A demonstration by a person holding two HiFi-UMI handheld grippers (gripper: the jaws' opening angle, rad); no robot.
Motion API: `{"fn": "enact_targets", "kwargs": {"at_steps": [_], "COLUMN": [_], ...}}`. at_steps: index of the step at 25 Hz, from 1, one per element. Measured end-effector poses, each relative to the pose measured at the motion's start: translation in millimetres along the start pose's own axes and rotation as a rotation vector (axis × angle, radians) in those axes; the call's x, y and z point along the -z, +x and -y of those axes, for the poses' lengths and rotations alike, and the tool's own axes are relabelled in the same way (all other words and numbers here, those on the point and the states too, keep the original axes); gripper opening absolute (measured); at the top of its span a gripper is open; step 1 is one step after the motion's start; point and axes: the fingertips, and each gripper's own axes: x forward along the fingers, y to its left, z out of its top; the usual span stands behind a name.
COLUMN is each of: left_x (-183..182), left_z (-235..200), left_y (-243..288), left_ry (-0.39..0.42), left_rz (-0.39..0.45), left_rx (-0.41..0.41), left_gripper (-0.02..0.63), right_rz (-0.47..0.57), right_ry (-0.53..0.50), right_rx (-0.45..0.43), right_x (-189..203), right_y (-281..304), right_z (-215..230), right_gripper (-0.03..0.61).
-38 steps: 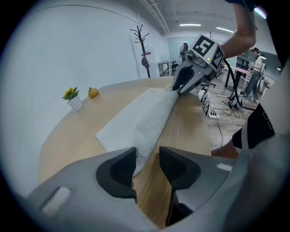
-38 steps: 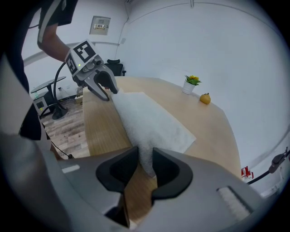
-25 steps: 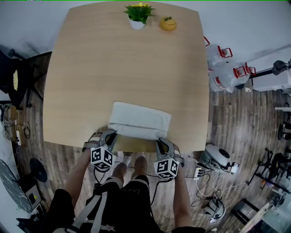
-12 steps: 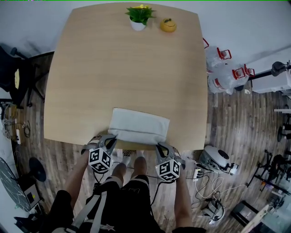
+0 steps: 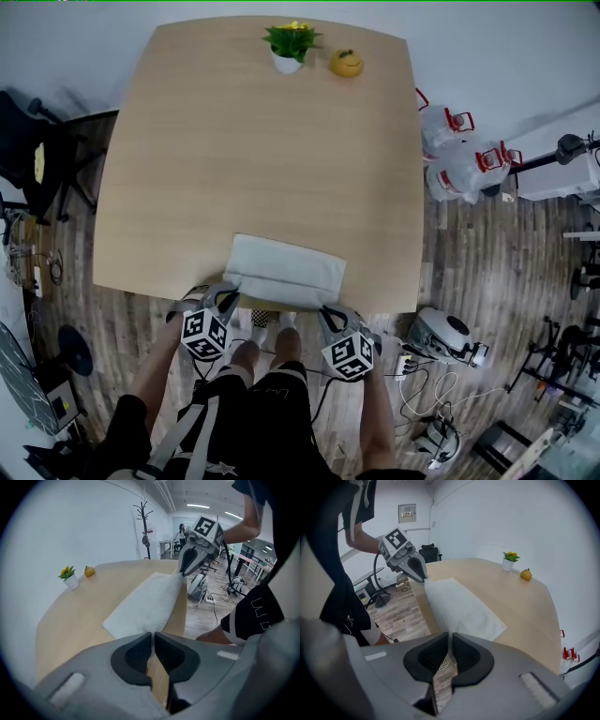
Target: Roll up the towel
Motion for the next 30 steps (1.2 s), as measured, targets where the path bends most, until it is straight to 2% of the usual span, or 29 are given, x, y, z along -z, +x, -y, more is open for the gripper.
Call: {"fn": "enact_targets", "kwargs": {"at_steps": [8, 13, 30], "left_x": [-0.8, -4.7, -19.3], "left_z": [-3.1, -12.7, -47.5], "left_y": [2.6, 7.3, 26.3], "left_ry": [-0.025, -0.030, -0.044], "left_rz": [-0.027, -0.033, -0.021], "left_rx": [0.044, 0.052, 0.038], "left_gripper": [0.032, 0.032, 0.034], "right_rz": [-0.011, -0.022, -0.014], "right_ry": [0.080, 0.097, 0.109], "right_rx": [-0.086, -0.115, -0.110], "right_x": [-3.5, -6.5, -20.4], "right_y": [0.3, 3.8, 14.5], "right_z": [4.3, 10.2, 46.2], "right_gripper": [0.032, 0.031, 0.031]}}
